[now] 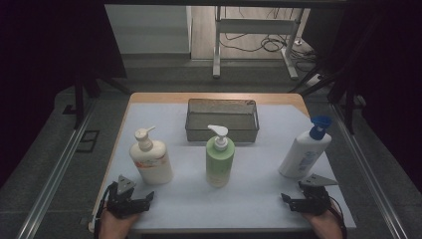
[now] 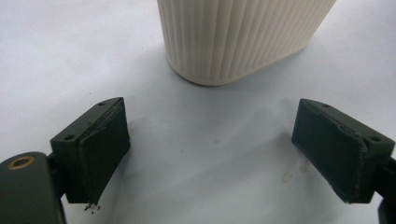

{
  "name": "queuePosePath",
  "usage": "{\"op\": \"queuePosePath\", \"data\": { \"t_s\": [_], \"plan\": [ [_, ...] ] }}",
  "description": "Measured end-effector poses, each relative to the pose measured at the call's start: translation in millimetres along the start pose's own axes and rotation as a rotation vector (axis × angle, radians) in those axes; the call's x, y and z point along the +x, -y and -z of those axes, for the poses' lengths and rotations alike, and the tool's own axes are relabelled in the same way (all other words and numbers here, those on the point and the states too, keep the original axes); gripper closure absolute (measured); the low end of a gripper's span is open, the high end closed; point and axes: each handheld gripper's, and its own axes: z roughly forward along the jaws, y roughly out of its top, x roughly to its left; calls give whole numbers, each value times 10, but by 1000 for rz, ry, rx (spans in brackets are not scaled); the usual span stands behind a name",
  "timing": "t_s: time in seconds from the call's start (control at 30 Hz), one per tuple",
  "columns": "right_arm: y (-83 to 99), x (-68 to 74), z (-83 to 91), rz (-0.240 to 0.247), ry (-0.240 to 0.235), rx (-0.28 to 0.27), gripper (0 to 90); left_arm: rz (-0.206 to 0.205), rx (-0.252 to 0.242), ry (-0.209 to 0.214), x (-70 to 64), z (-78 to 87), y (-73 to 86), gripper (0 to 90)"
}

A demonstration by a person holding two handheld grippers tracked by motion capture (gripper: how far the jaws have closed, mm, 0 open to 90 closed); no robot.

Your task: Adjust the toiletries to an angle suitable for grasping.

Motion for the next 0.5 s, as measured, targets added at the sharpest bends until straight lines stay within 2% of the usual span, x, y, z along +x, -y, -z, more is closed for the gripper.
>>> {"op": "queuePosePath", "data": {
  "t_s": [0.3,0.5],
  "plan": [
    [9,-53,107,-19,5,-27,152,0,-1,0,0,0,2,107],
    [16,-54,125,-17,1,-19,139,1,-3,0,-1,0,4,107]
  ]
}}
